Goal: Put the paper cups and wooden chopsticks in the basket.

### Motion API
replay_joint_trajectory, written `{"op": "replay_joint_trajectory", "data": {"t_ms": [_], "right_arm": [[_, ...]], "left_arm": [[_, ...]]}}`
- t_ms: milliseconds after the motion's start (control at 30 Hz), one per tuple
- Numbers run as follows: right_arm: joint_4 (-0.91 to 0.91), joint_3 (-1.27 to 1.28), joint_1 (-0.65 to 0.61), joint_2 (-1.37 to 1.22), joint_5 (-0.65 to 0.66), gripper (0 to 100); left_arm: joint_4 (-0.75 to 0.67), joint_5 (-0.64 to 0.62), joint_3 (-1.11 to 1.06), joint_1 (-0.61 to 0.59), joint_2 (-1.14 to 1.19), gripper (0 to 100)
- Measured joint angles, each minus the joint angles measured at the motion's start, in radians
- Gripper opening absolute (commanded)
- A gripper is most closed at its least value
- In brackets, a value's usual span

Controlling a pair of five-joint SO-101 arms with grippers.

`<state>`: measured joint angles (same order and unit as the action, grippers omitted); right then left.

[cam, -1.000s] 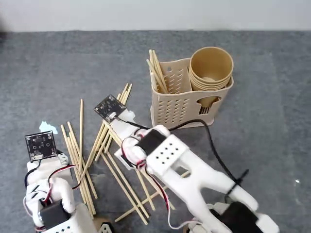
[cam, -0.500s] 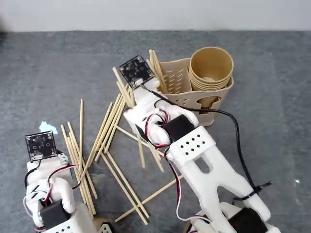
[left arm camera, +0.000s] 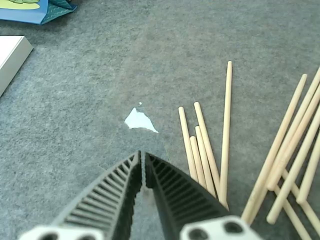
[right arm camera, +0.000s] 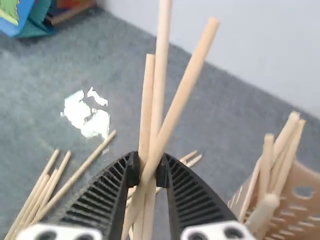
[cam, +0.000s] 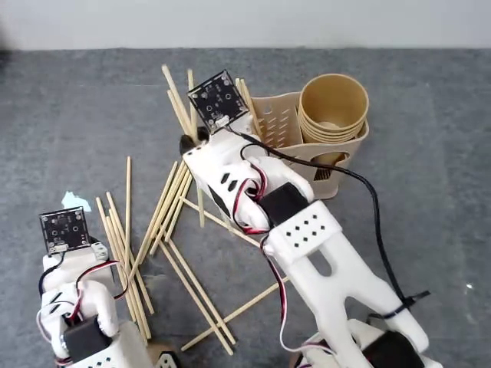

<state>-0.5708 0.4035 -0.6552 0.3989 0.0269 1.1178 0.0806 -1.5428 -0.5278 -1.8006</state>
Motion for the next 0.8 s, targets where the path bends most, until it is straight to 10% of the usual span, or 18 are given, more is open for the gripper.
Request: {"op": "replay_joint_trajectory", "data": {"t_ms": [800], "right_arm": [[0.275, -0.176, 0.184, 0.199, 0.109, 0.8]], "left_arm": [[0.000, 0.000, 0.000, 0.000, 0.000, 1]]}}
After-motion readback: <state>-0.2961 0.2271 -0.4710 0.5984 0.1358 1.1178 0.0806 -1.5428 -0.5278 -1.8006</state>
